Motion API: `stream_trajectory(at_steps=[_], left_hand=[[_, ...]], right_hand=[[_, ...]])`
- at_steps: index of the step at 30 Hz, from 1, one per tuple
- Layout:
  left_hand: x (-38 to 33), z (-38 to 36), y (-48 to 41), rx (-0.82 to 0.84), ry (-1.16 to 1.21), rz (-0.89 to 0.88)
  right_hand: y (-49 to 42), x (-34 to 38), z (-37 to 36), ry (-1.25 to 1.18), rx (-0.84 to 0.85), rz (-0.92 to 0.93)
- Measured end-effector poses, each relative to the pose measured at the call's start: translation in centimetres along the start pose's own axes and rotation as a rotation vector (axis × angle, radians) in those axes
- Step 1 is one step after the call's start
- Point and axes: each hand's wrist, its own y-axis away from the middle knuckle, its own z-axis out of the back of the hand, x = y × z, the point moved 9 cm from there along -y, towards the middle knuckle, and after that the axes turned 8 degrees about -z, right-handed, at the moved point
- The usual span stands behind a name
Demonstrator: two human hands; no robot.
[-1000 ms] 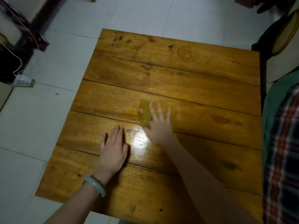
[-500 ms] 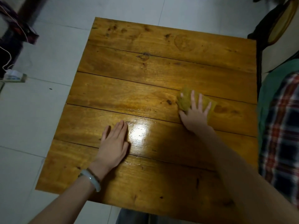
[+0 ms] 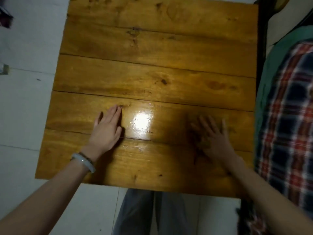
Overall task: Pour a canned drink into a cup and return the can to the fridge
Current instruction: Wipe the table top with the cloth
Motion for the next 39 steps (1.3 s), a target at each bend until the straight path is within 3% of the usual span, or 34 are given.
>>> stream_trajectory(at_steps=[3, 6, 12, 14, 17, 20, 23, 27, 30, 34, 36, 39], left_hand=[[-0.4, -0.2, 0.2, -0.010, 0.019, 0.017], [-0.7, -0.3, 1.1, -0.023, 0.032, 0.018], [0.4, -1.9, 4.6, 0.013, -0.006, 0.006], [1.1, -2.0, 5.4, 0.017, -0.018, 0.013], [1.6, -1.8, 5.8, 0.026, -0.041, -0.004], [1.7, -1.6, 5.4, 0.005, -0.043, 0.010], [1.6, -1.9, 5.3, -0.016, -0.025, 0.029], [1.9, -1.9, 5.3, -0.042, -0.012, 0.008], [2.5, -1.5, 5.4, -0.046, -0.022, -0.031], [2.8, -1.5, 6.1, -0.054, -0.015, -0.032], [3.2, -1.4, 6.8, -0.087, 0.013, 0.000], [4.1, -1.3, 7.6, -0.111, 0.030, 0.046]], right_hand=[[1.3, -2.5, -0.1, -0.123, 0.037, -0.269], [1.6, 3.2, 0.1, -0.181, 0.038, -0.313], [-2.5, 21.9, -0.3, -0.099, 0.132, 0.077], [-3.0, 23.4, -0.2, -0.084, 0.135, 0.174], [-2.1, 19.8, 0.3, -0.025, 0.112, 0.332], [-2.8, 10.2, 1.8, -0.039, 0.008, 0.118], [-8.2, 2.8, 3.1, -0.098, 0.025, -0.183], [-19.2, 5.2, 5.4, -0.166, 0.012, -0.345], [-22.8, 13.3, 5.9, -0.146, -0.006, -0.179], [-18.0, 24.7, 4.9, -0.066, -0.034, 0.220], [-13.5, 27.1, 3.6, -0.020, 0.011, 0.423], [-9.0, 24.9, 1.7, 0.104, 0.052, 0.645]])
